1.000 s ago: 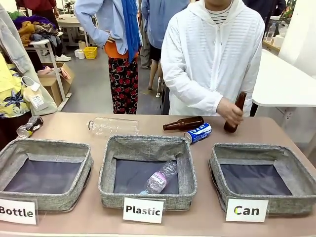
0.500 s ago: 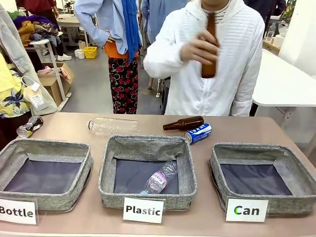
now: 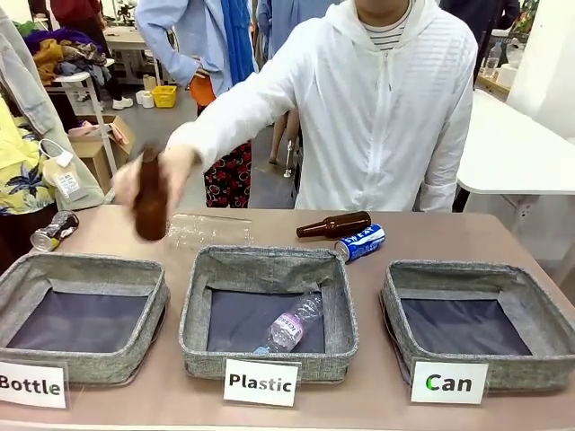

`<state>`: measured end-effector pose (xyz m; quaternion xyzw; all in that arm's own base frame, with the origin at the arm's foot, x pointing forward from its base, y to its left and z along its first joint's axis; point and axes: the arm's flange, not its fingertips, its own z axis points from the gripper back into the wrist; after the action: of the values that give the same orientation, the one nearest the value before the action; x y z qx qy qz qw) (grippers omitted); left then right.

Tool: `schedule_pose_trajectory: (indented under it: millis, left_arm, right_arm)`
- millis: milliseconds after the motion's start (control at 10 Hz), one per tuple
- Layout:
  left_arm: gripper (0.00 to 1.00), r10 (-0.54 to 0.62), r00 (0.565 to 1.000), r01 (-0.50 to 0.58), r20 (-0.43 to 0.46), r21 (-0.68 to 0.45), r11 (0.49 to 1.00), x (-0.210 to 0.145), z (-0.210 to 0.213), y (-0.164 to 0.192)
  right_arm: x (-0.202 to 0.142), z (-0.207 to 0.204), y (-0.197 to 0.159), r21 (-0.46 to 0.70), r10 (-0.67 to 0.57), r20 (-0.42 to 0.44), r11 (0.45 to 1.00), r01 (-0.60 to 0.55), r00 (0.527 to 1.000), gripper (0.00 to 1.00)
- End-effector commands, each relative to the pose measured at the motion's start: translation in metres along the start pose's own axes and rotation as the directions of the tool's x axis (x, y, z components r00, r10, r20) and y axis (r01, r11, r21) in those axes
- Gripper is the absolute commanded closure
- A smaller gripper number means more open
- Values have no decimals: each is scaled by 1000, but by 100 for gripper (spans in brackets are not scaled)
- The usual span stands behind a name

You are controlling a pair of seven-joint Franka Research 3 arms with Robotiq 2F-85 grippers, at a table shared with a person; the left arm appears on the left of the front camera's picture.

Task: Sort the can waste into the basket.
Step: Pick up the can waste from the table and place it in the right Fabric basket.

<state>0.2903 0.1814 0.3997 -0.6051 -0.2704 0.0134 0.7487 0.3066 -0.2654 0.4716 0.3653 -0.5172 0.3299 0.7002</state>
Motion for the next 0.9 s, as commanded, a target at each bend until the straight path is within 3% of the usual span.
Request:
schedule_pose_trajectory:
  millis: [0, 200, 400, 600, 800]
  left_arm:
    - [0, 0, 1000, 0, 1, 0, 1000, 0, 0, 0]
    - [0, -54, 977, 65, 207, -50, 997, 30, 81, -41]
    - [0, -22, 929, 82, 370, -147, 986, 33, 155, -64]
    - [0, 72, 905, 39, 418, -251, 967, 21, 198, -63]
    - [0, 111, 878, 18, 465, -263, 965, 17, 218, -51]
  right_arm:
    - [39, -94, 23, 120, 123, -330, 989, -88, 936, 0]
    - [68, -181, 25, 260, 309, -521, 945, -196, 796, 0]
    - [85, -258, 20, 370, 455, -646, 889, -269, 613, 0]
    - [91, -318, 18, 435, 531, -704, 847, -304, 472, 0]
    - [86, -371, 11, 488, 605, -720, 790, -371, 340, 0]
